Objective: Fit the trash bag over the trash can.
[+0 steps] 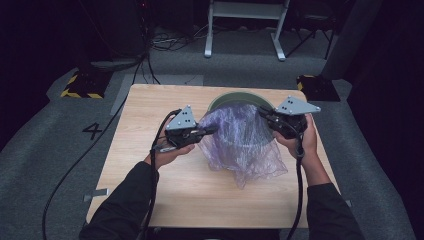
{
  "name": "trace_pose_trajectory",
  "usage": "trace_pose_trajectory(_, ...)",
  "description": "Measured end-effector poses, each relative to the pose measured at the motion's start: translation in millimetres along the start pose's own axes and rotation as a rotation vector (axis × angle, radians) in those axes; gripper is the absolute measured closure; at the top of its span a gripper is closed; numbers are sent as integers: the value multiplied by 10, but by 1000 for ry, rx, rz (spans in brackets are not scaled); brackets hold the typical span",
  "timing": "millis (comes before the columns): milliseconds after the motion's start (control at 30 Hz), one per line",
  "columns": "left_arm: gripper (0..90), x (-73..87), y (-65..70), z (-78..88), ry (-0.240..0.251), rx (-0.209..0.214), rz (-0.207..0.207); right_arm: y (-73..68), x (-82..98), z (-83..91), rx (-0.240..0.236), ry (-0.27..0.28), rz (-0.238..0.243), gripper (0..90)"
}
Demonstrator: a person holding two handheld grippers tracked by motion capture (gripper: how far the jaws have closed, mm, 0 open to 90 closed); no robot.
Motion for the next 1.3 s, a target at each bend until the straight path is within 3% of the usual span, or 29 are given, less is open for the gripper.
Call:
trace_pose_trajectory(67, 876, 2, -13, 0, 5, -2, 6, 22, 18, 9, 17, -3, -17, 620)
trace_pose_trajectory(133, 878, 2, -18, 5, 7, -5, 8, 17, 19, 61, 2, 25, -35, 502)
trace_pose_trajectory(233, 882, 2, -16, 14, 4, -8, 9, -5, 27, 204, -3, 58, -39, 425)
trace_pose_trajectory(300, 883, 4, -10, 19, 1, -11, 5, -52, 32, 367, -27, 113, -43, 394)
trace_pose_trajectory(400, 883, 13, -11, 31, 1, -15, 9, -159, 43, 552, -62, 148, -23, 328)
trace_pose_trajectory(467, 883, 24, -11, 40, 6, -13, 18, -277, 41, 677, -79, 153, 19, 299)
trace_pose_trajectory(667, 883, 40, -17, 53, 8, -11, 22, -661, 33, 934, -198, 204, 105, 247)
trace_pose_trajectory(733, 884, 39, -18, 53, 7, -11, 21, -817, 53, 990, -242, 190, 155, 223)
trace_pose_trajectory(800, 885, 38, -24, 53, 7, -10, 22, -932, 71, 999, -251, 180, 189, 217)
trace_pose_trajectory(933, 884, 48, -41, 61, 4, -11, 32, -1094, 172, 897, -203, 116, 265, 216)
trace_pose_trajectory(1000, 879, 52, -54, 65, 1, -19, 31, -1108, 229, 812, -116, 53, 311, 254)
trace_pose_trajectory(1033, 869, 54, -56, 66, 1, -15, 31, -1111, 241, 780, -92, 45, 309, 295)
trace_pose_trajectory(1100, 862, 54, -59, 64, 4, -12, 30, -1094, 251, 743, -64, 43, 299, 470)
trace_pose_trajectory(1200, 842, 53, -66, 66, 2, -18, 27, -1060, 268, 722, -64, 42, 316, 737)
trace_pose_trajectory(1300, 776, 61, -82, 73, -5, -26, 28, -996, 266, 719, -53, 36, 298, 886)
Point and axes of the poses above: each handheld gripper's, and its own axes: z roughly backward along the jaws, x roughly out of its underside, y roughly to its right, the point moved 6 cm from there along -z, roughly forward along the jaws, and after that the axes turned 10 degrees about z, right-handed, at the moved point
